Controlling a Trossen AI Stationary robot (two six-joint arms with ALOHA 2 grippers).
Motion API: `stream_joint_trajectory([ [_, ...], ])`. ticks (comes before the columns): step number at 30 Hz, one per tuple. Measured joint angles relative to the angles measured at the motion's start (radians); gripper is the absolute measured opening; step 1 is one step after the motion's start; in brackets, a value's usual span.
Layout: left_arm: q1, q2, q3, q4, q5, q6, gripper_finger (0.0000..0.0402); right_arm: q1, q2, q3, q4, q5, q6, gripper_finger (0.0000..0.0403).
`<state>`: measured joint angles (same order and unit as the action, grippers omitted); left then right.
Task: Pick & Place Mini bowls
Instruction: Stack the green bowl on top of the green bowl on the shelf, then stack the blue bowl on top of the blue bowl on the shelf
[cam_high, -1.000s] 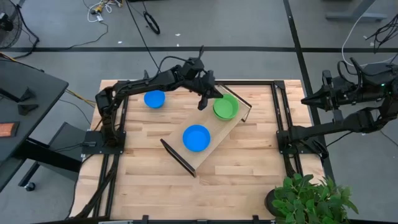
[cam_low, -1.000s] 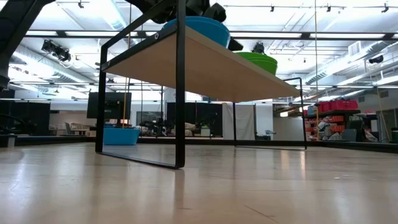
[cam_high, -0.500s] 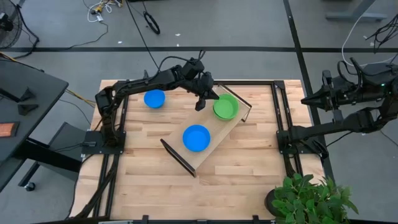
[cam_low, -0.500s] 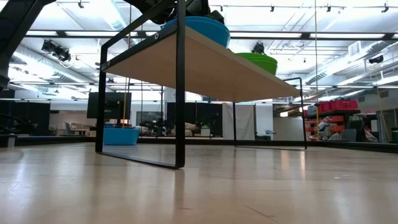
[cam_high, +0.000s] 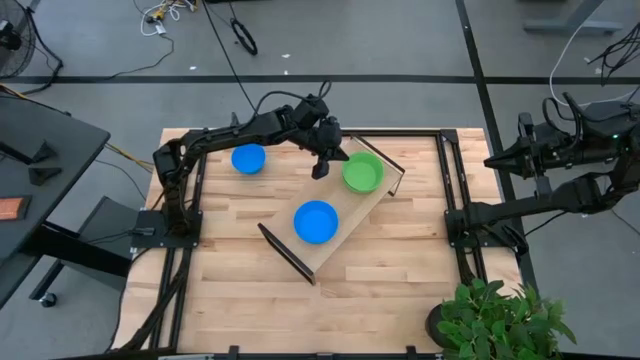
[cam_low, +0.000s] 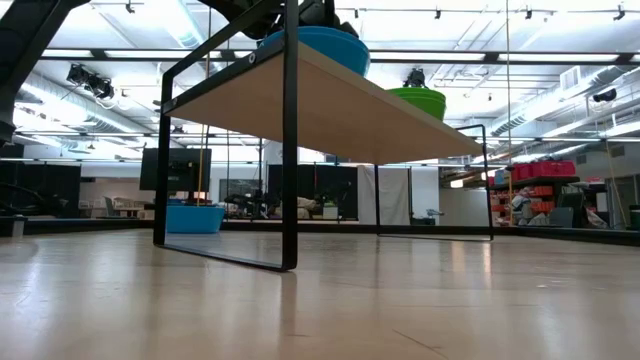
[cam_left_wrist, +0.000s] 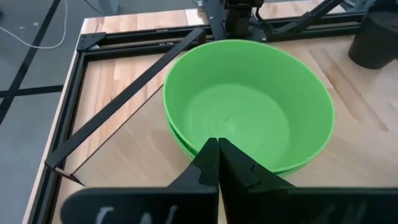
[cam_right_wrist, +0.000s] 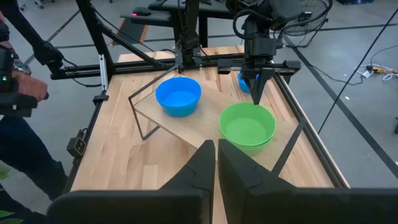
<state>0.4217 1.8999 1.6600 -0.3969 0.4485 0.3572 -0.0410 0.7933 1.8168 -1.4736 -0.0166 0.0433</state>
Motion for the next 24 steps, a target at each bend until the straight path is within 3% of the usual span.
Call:
stream_joint_trajectory([
  [13,0.001,-0.008,0.001,0.0,-0.003,-0.031,0.0,0.0,0.0,0.0,0.0,0.0,0.0,0.0023],
  [24,0.008,-0.151,0.003,-0.111,-0.055,-0.066,0.0,0.0,0.0,0.0,0.0,0.0,0.0,0.0023],
])
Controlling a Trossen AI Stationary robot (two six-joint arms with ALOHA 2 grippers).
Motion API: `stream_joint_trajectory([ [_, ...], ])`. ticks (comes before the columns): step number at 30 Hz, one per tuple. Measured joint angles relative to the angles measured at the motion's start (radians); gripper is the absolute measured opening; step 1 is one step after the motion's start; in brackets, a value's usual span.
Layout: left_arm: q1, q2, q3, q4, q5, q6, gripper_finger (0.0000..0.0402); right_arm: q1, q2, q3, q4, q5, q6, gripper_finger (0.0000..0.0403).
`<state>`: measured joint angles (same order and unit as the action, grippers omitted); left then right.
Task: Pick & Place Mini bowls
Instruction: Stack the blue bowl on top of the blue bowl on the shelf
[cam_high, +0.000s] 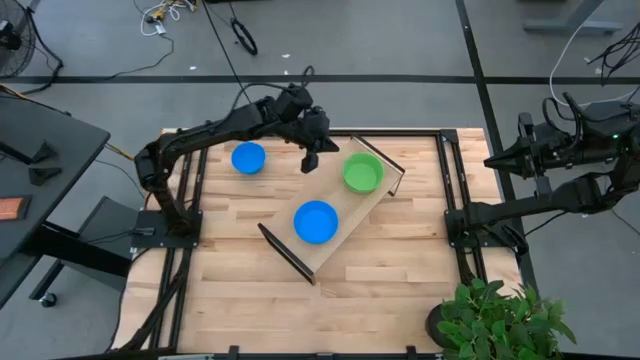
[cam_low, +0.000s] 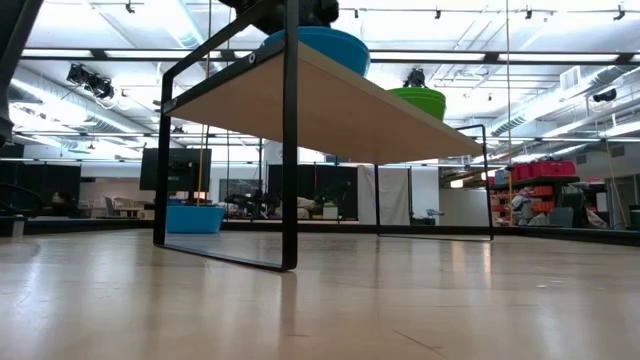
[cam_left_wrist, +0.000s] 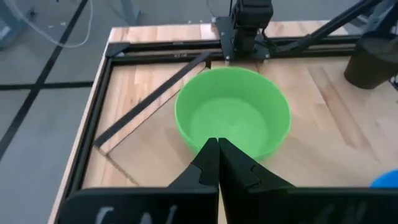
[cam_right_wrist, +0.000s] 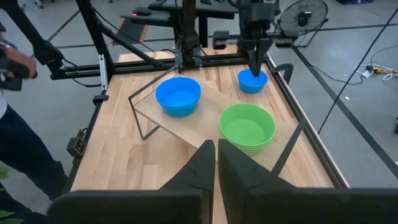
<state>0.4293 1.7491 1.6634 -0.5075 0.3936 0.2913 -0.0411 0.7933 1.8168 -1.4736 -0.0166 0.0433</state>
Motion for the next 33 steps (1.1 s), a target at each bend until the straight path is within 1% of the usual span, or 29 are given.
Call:
stream_joint_trajectory([
  [11,-0.001,-0.099,0.0,-0.204,-0.096,0.007,0.0,0.0,0.0,0.0,0.0,0.0,0.0,0.0023],
  [15,0.002,-0.121,-0.018,-0.236,-0.11,-0.014,0.0002,0.0,0.0,0.0,0.0,0.0,0.0,0.0023],
  [17,0.002,-0.141,-0.054,-0.217,-0.109,-0.031,0.0002,0.0,0.0,0.0,0.0,0.0,0.0,0.0023],
  [25,0.005,-0.258,-0.29,-0.078,-0.111,-0.123,0.0002,0.0,0.0,0.0,0.0,0.0,0.0,0.0023],
  [30,0.019,-0.328,-0.401,-0.067,-0.15,-0.132,0.0005,0.0,0.0,0.0,0.0,0.0,0.0,0.0023],
  [33,0.044,-0.367,-0.46,-0.063,-0.165,-0.169,0.001,0.0,0.0,0.0,0.0,0.0,0.0,0.0023],
])
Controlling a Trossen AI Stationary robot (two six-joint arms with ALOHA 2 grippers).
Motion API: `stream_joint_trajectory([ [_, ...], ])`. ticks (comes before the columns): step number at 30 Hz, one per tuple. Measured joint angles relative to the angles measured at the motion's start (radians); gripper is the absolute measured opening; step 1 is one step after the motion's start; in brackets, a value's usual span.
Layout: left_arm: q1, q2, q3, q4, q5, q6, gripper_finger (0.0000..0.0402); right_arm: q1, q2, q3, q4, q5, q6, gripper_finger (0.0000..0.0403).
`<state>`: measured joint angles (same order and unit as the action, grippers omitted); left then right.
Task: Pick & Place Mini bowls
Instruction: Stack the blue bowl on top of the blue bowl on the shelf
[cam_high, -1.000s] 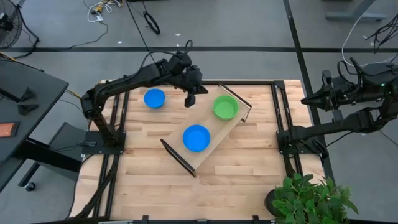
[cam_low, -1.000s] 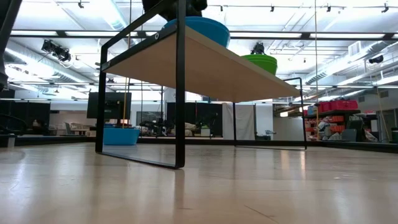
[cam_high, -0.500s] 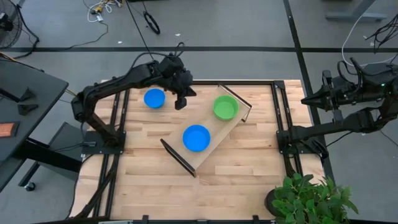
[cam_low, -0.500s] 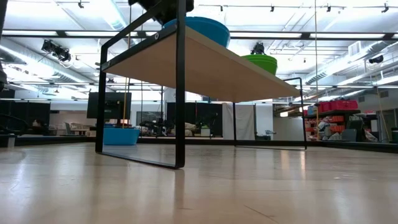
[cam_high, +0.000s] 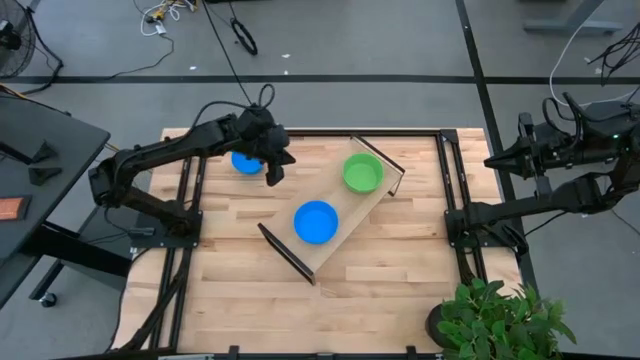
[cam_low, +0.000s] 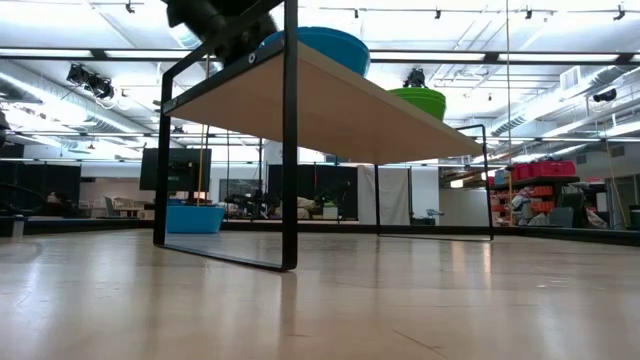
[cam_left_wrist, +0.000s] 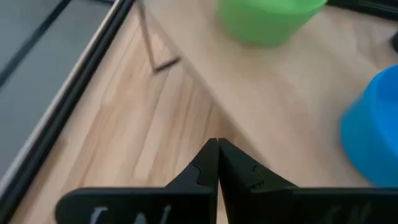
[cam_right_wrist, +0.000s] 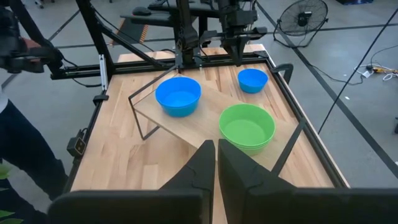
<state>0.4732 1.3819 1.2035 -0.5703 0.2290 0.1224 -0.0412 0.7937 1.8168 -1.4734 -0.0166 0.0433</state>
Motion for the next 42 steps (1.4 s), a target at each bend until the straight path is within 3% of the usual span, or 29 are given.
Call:
stream_joint_trajectory([
  [14,0.131,-0.159,-0.232,-0.058,-0.001,-0.092,0.0032,0.0,0.0,0.0,0.0,0.0,0.0,0.0023],
  [20,0.184,-0.181,-0.248,-0.16,-0.015,-0.086,0.0097,0.0,0.0,0.0,0.0,0.0,0.0,0.0023],
  [25,0.219,-0.18,-0.248,-0.268,-0.061,-0.039,0.0164,0.0,0.0,0.0,0.0,0.0,0.0,0.0023],
  [30,0.227,-0.179,-0.248,-0.33,-0.14,0.039,0.0204,0.0,0.0,0.0,0.0,0.0,0.0,0.0023],
  [34,0.226,-0.178,-0.248,-0.358,-0.195,0.097,0.0215,0.0,0.0,0.0,0.0,0.0,0.0,0.0023],
  [42,0.226,-0.141,-0.248,-0.36,-0.203,0.135,0.021,0.0,0.0,0.0,0.0,0.0,0.0,0.0023],
])
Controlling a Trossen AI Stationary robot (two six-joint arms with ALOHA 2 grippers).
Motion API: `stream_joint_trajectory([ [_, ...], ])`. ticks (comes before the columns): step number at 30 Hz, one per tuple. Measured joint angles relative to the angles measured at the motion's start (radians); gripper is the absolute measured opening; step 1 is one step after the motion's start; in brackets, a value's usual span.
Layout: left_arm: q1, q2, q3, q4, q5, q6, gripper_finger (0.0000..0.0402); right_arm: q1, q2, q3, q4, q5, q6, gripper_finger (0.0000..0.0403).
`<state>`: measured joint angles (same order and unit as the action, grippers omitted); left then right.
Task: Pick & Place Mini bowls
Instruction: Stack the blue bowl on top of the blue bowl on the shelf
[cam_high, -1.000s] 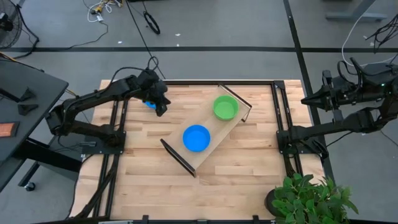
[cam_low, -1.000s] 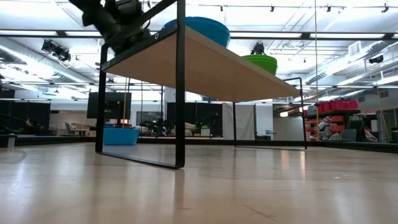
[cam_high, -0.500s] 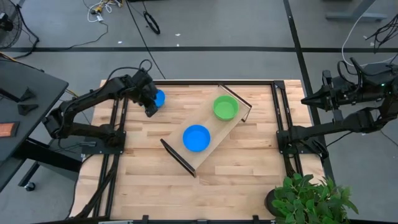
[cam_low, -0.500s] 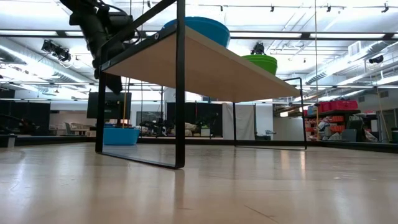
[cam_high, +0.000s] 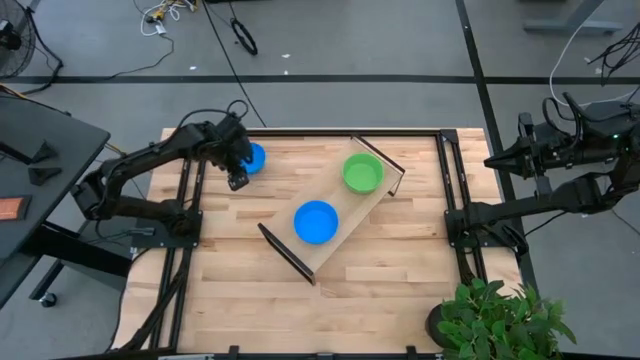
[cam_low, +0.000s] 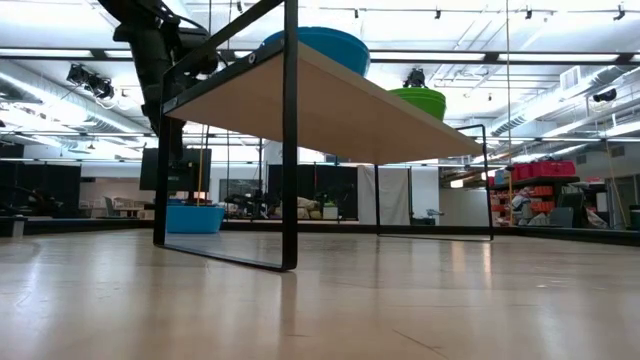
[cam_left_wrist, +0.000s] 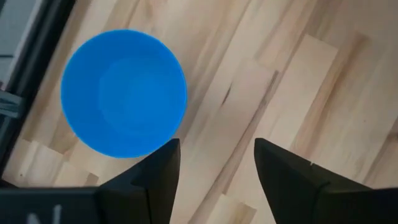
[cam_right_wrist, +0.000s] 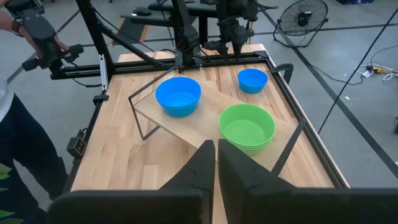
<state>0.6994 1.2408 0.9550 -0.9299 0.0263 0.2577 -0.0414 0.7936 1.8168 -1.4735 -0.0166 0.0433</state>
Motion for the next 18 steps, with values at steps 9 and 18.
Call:
stream_joint_trajectory([
  [9,0.0,0.098,0.0,0.001,-0.033,0.0,0.0209,0.0,0.0,0.0,0.0,0.0,0.0,0.0023],
  [18,0.0,0.199,0.0,0.075,-0.084,0.05,0.0209,0.0,0.0,0.0,0.0,0.0,0.0,0.0023],
])
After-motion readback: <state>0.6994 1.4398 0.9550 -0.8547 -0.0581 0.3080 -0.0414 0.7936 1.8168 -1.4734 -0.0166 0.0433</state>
